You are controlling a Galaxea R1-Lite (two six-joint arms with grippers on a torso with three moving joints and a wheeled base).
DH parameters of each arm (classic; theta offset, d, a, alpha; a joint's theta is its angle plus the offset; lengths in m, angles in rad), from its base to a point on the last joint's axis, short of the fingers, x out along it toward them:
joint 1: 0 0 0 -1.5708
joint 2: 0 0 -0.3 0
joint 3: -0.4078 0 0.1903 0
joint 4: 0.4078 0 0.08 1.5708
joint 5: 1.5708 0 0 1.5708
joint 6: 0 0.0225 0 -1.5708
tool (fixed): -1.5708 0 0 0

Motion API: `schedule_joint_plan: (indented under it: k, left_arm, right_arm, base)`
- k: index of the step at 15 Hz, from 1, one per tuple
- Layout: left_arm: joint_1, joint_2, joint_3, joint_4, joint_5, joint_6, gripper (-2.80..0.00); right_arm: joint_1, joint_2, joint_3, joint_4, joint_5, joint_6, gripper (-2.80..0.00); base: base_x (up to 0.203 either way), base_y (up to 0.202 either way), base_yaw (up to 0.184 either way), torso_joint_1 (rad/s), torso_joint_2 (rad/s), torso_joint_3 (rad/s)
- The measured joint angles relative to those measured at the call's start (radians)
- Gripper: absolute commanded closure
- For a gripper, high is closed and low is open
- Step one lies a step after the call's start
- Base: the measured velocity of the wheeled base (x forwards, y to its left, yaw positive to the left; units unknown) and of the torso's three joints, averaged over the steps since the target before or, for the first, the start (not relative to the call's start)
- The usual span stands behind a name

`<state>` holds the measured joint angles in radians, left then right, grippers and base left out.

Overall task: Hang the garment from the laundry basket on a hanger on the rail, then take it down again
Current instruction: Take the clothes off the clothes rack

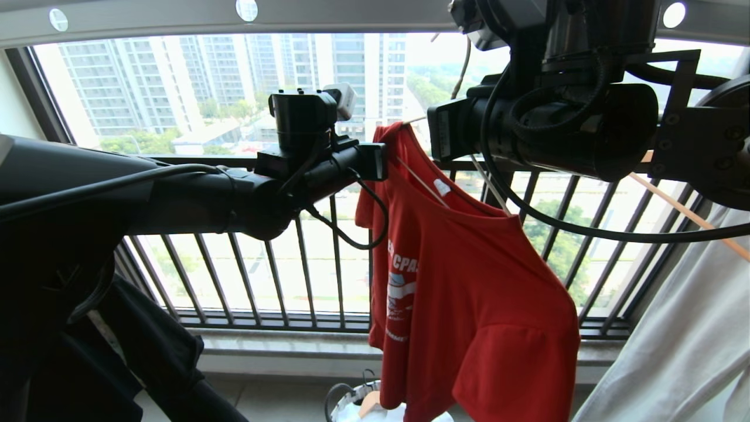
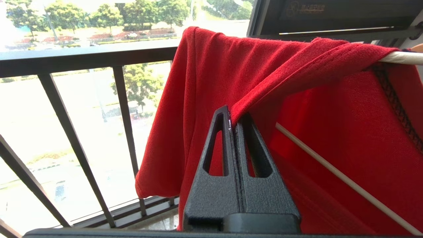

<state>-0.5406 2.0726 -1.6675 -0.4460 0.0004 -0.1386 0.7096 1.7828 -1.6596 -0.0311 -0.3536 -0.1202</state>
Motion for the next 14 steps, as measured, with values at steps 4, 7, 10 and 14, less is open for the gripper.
schedule_joint_plan:
  k: [4,7,10,14]
  left_arm:
    - [0.005,0.005,0.0,0.001,0.0,0.0,-2.8]
    - [0.006,0.002,0.009,0.003,0.001,0.0,-2.8]
    - [0.004,-0.036,0.075,0.004,-0.005,-0.002,-2.8]
    - [-0.021,-0.192,0.292,0.03,-0.073,-0.037,-2.8]
  right_arm:
    - [0.0,0.0,0.0,0.0,0.0,0.0,0.0]
    - [0.0,0.0,0.0,0.0,0.0,0.0,0.0]
    - [-0.002,0.0,0.0,0.0,0.0,0.0,0.0]
    - [-0.015,0.002,0.004,-0.003,0.0,0.001,0.0]
  base:
    - [0.0,0.0,0.0,0.0,0.0,0.0]
    - [0.0,0.0,0.0,0.0,0.0,0.0]
    - [0.0,0.0,0.0,0.0,0.0,0.0]
    - [0.0,0.0,0.0,0.0,0.0,0.0]
